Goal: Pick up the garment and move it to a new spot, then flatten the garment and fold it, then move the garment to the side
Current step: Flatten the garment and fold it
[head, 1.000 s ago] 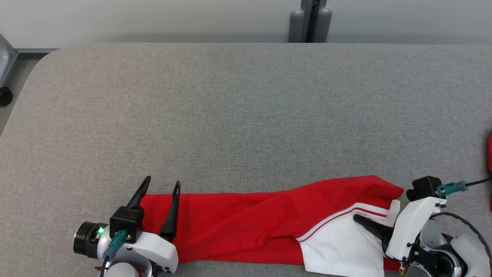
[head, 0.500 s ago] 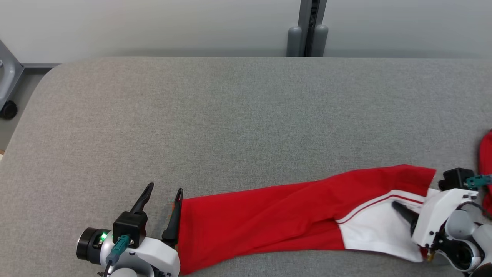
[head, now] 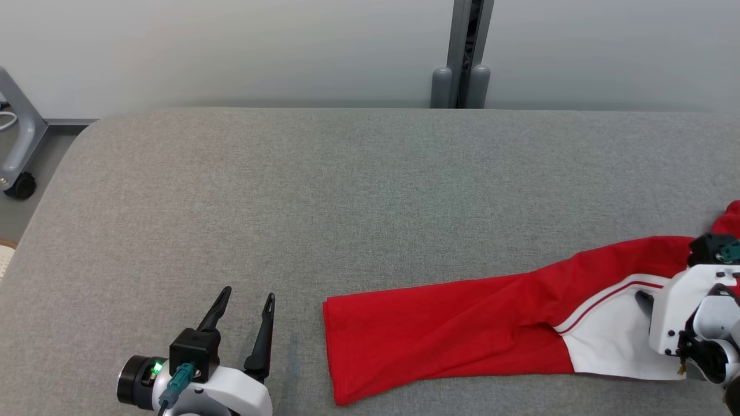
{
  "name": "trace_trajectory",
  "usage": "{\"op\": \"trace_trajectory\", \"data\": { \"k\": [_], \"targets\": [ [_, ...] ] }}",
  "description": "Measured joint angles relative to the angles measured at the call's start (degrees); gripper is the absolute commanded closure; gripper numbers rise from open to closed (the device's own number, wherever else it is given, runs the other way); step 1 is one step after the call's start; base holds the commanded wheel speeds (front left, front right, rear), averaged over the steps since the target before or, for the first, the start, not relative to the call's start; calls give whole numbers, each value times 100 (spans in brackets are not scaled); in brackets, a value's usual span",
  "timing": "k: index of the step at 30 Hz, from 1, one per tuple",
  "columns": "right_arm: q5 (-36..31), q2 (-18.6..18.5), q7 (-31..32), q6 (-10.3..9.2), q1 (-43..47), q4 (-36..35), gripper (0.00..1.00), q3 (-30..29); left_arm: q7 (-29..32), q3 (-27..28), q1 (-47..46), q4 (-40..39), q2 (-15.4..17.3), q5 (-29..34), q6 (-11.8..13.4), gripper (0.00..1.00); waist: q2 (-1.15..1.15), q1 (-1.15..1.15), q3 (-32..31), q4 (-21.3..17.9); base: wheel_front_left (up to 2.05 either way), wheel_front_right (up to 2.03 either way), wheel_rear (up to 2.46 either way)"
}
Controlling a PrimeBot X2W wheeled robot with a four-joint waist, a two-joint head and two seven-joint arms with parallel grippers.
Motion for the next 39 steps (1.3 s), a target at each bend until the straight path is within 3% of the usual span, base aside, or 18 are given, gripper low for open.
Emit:
{"op": "trace_trajectory", "data": {
  "k": [8, 20, 29, 39],
  "targets": [
    [-296, -13, 690, -14, -17, -708, 100, 121, 0, 21, 83, 5, -5, -78, 47, 0, 0, 0, -140, -78, 0, 0, 0],
    [-443, -112, 2118, -15, 573, -2869, 100, -223, 0, -26, 125, 13, -11, -185, 103, 0, 0, 0, -240, -233, 0, 0, 0],
    [-739, 315, 3029, -15, 968, -4074, 100, -510, 0, -85, 124, 32, -12, -235, 130, 0, 0, 0, -258, -162, 0, 0, 0],
    [-1107, 1051, 3310, -15, 886, -4079, 100, -604, 0, -185, 85, 8, -15, -368, 162, 0, 0, 0, -133, 76, 0, 0, 0]
  ]
}}
